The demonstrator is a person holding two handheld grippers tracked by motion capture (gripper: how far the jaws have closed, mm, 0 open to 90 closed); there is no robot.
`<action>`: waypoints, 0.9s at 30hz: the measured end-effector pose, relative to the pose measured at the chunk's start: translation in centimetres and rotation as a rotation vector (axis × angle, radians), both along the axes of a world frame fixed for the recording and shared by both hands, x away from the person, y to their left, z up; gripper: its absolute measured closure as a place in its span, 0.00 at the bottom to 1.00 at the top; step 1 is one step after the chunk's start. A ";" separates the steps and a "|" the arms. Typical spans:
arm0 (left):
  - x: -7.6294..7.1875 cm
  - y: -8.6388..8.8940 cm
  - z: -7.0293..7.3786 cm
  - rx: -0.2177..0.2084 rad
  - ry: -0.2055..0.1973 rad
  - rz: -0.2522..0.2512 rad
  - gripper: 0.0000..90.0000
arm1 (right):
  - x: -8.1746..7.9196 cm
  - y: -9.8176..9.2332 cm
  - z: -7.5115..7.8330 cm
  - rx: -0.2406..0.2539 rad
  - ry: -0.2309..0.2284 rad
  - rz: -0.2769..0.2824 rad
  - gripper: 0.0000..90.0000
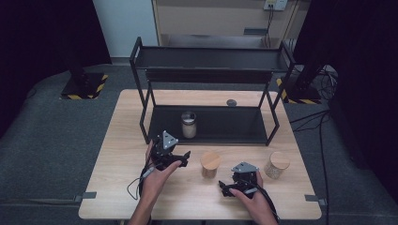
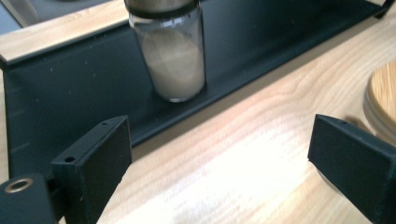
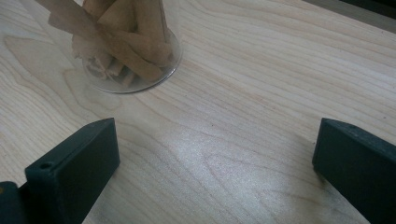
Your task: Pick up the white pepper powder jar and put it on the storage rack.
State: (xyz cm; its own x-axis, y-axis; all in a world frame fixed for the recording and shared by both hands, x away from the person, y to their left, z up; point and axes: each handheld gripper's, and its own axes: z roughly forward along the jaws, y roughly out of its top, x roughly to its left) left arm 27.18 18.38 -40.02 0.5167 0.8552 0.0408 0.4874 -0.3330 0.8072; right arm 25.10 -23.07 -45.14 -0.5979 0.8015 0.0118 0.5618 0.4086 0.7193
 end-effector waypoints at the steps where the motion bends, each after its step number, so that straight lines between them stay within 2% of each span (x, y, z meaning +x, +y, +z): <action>1: -0.2 0.1 -0.1 0.000 0.002 0.002 0.06 | 0.0 0.0 0.0 0.000 -0.001 -0.001 0.01; 13: -2.8 2.3 -0.7 0.008 0.030 0.027 0.05 | -0.3 0.3 0.0 -0.002 -0.003 -0.020 0.01; 27: -3.6 5.1 -1.4 -0.003 0.057 0.067 0.05 | -0.3 0.2 0.0 -0.001 -0.002 -0.015 0.01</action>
